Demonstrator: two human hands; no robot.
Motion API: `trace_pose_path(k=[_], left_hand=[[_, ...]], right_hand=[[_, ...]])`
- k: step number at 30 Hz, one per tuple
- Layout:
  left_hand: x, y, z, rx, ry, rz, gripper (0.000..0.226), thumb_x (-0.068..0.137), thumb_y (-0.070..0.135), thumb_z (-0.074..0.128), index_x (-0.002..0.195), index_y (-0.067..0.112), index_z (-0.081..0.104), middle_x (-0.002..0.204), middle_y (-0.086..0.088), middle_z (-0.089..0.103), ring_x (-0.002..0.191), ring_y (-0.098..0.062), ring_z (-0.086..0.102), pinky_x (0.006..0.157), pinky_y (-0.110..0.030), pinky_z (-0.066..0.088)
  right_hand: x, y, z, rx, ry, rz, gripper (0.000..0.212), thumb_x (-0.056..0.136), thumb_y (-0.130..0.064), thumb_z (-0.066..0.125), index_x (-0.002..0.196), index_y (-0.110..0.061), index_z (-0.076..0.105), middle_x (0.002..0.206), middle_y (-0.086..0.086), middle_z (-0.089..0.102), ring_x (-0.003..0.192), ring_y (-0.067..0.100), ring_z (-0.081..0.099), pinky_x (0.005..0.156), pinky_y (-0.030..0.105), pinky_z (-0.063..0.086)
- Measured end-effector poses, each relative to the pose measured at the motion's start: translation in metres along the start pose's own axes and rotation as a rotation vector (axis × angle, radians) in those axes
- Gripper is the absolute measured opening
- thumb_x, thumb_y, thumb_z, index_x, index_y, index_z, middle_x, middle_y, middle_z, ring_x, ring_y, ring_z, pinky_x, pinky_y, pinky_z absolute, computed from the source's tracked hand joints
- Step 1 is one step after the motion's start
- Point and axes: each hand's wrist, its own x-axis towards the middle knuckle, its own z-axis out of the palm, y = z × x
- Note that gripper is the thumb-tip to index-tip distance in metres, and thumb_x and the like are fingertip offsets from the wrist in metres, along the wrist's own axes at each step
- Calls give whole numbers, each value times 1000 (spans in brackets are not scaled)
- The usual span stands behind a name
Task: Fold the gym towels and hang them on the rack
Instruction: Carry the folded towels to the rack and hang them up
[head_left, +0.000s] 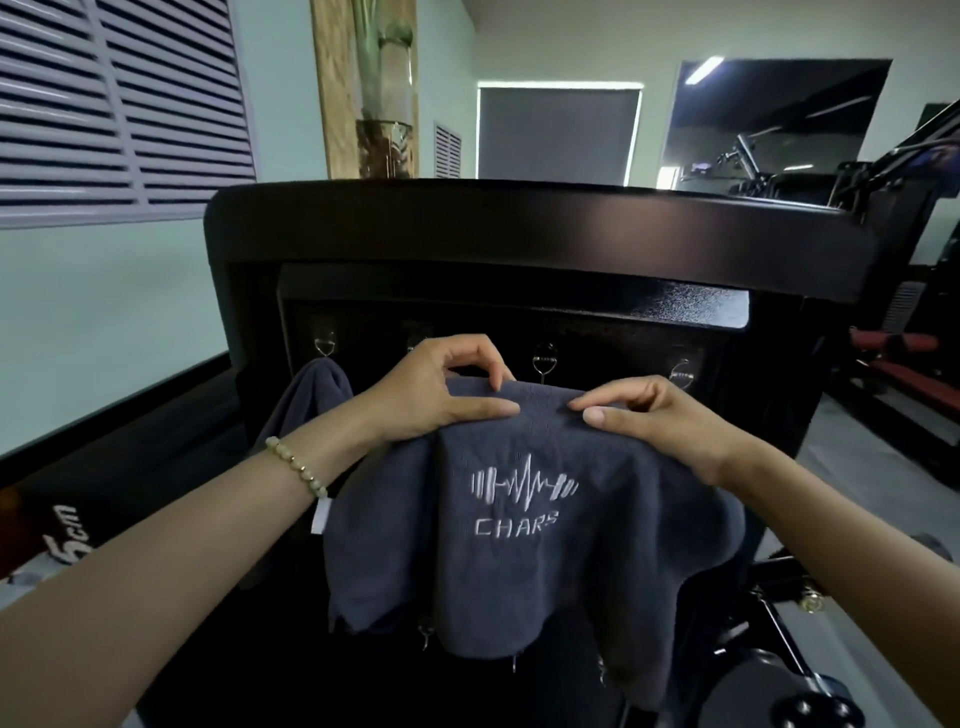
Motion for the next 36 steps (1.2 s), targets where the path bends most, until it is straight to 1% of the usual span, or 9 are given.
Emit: trace_pose_path(k=[2,6,13,16,20,24,27,30,36], left_hand=[[9,-7,-2,175,-37,17,12,74,26,79,81,21,71,96,7,67,95,-3,62,87,-16,44],[23,-22,-3,632,-69,97,43,74,61,62,114,44,65,101,22,57,93,1,55,78,-13,38],[46,-60,24,772,64,188,41,82,51,61,119,33,66,94,7,58,76,-5,56,58,-5,32],[42,-75,38,812,220,231,43,84,55,51,115,30,67,89,5,56,73,-10,58,62,-21,46],[22,-91,64,962,494,179,45,89,52,44,115,22,64,106,-4,56,97,-20,52,87,-30,37],[3,-95,86,987,591,34,59,87,60,40,121,17,62,126,-9,44,120,-25,37,104,-39,31],[-4,-93,98,979,497,-13,67,86,64,38,129,16,57,130,-11,52,123,-27,41,106,-40,28],[-8,-85,102,924,394,-77,69,84,63,39,132,15,54,128,-8,55,116,-26,53,101,-40,41],[-4,-68,112,18,259,-270,41,91,33,59,129,27,44,110,12,62,101,0,59,94,-32,48]], right_hand=[[10,4,-5,-168,17,-50,19,72,-20,70,90,-18,77,89,-10,75,87,-2,67,77,8,47],[27,12,-12,-488,133,-211,30,71,-34,74,96,-17,76,84,-16,72,83,-5,66,77,8,44],[42,45,-9,-989,406,-186,37,74,-60,65,101,-36,74,85,-11,68,80,12,67,72,33,53],[40,58,0,-1023,533,-176,41,74,-64,61,103,-37,72,78,-12,60,71,13,65,62,33,52],[34,76,16,-1035,621,-187,50,76,-68,55,108,-33,71,85,-11,54,69,12,61,57,29,49],[33,89,24,-1096,739,-292,45,84,-58,56,108,-24,73,108,4,53,96,19,46,84,31,38],[27,100,36,-1188,691,-266,50,91,-53,46,122,-19,65,117,6,52,104,19,42,89,31,33],[18,110,49,-1011,602,-213,53,95,-48,40,136,-17,52,131,1,48,118,13,41,97,25,33],[9,102,62,-256,501,-84,49,95,-44,43,137,-19,47,135,-8,47,128,-1,41,112,26,32]])
